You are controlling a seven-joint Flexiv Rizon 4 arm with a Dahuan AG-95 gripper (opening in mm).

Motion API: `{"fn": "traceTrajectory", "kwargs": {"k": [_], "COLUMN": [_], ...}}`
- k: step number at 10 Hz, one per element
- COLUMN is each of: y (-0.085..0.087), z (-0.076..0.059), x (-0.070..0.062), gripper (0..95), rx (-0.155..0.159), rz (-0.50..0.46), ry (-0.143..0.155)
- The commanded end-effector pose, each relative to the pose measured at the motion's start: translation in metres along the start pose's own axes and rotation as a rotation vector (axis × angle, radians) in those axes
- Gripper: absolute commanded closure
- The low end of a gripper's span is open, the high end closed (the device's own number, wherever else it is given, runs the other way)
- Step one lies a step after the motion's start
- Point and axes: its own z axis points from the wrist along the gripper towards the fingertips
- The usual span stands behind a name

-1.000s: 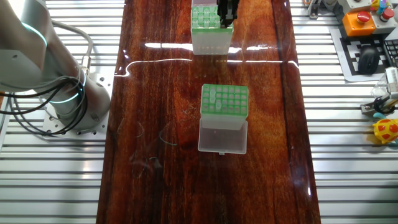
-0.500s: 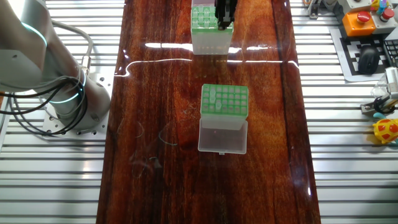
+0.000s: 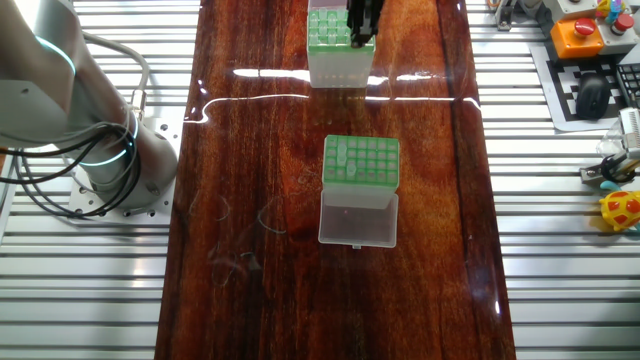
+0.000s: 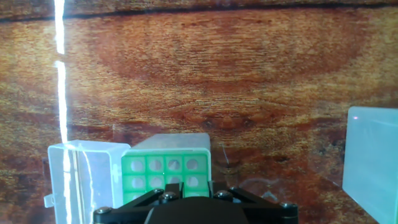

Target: Transfer all large pipette tips from one holder to another

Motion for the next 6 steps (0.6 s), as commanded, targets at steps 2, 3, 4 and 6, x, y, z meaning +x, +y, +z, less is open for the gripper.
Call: {"fn": "traceTrajectory", "kwargs": {"k": [2,3,4,6], "y": [0.0002,0.0001,0.0004,0.0005], "z": [-0.0035,-0.0038,-0.0036,-0.0021], "x": [0.0011,0.0017,0.0037,0.0076], "gripper": [76.0,76.0,76.0,76.0], "rx": [-0.001,-0.001,0.0,0.001], "rz": [0.004,0.004,0.003,0.002], "ry": [0.01,0.01,0.009,0.008]}}
